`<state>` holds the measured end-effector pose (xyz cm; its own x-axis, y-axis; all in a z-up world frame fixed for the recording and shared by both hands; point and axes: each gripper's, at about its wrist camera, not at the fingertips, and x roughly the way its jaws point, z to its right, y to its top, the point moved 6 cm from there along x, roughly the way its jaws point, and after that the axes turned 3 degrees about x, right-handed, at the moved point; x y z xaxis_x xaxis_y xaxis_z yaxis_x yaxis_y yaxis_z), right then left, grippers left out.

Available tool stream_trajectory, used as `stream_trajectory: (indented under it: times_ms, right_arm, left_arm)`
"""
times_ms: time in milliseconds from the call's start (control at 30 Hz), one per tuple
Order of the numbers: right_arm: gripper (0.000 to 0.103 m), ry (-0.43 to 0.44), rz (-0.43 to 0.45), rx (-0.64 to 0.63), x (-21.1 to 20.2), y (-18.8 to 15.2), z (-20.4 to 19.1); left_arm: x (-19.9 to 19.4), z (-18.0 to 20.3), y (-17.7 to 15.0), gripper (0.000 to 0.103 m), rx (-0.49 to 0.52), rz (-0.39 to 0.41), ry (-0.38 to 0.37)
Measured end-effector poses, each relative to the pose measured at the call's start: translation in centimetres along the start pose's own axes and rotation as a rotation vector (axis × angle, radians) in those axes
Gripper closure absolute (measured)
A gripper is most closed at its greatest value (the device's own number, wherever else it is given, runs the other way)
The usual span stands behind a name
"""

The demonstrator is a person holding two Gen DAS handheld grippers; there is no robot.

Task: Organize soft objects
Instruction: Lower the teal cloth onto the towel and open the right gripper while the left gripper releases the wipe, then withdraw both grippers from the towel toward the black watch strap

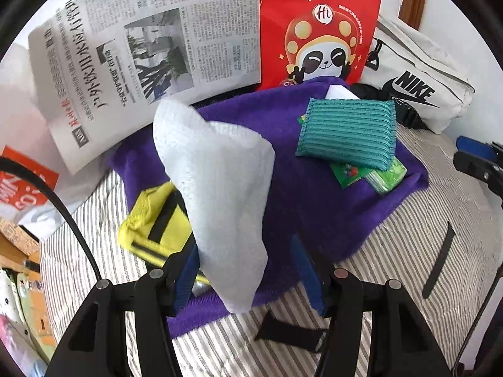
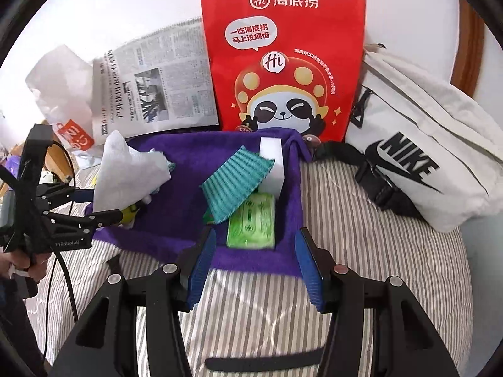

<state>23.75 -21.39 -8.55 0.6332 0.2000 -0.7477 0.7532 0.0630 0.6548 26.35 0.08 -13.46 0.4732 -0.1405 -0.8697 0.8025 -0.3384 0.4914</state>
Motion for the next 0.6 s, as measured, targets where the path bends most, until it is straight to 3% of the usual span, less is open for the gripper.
stream_trajectory:
  times_ms: [167, 267, 467, 600]
  right_arm:
    - [0.051, 0.027, -0.019, 0.009, -0.6, -1.5, -0.5]
    - [0.051, 0.038, -0.028, 0.002, -0.5, -2.2, -1.0]
    - [0.051, 0.043, -0.031, -0.015, -0.7, -2.7, -1.9]
    - [0.051, 0.045, -0.032, -0.010, -1.0, -3.1, -1.6]
  left_arm:
    - [-0.7, 0.1, -0.9, 0.042, -0.040, -0.018, -0.044]
    - [-1.6, 0.0, -1.3, 0.042, -0.062, 0.016, -0.074]
    - [-2.9, -2.1, -2.0, 0.042, -0.133, 0.054, -0.070]
    - [-3.5, -2.6, -2.8, 0.042, -0.130, 0.050, -0.041]
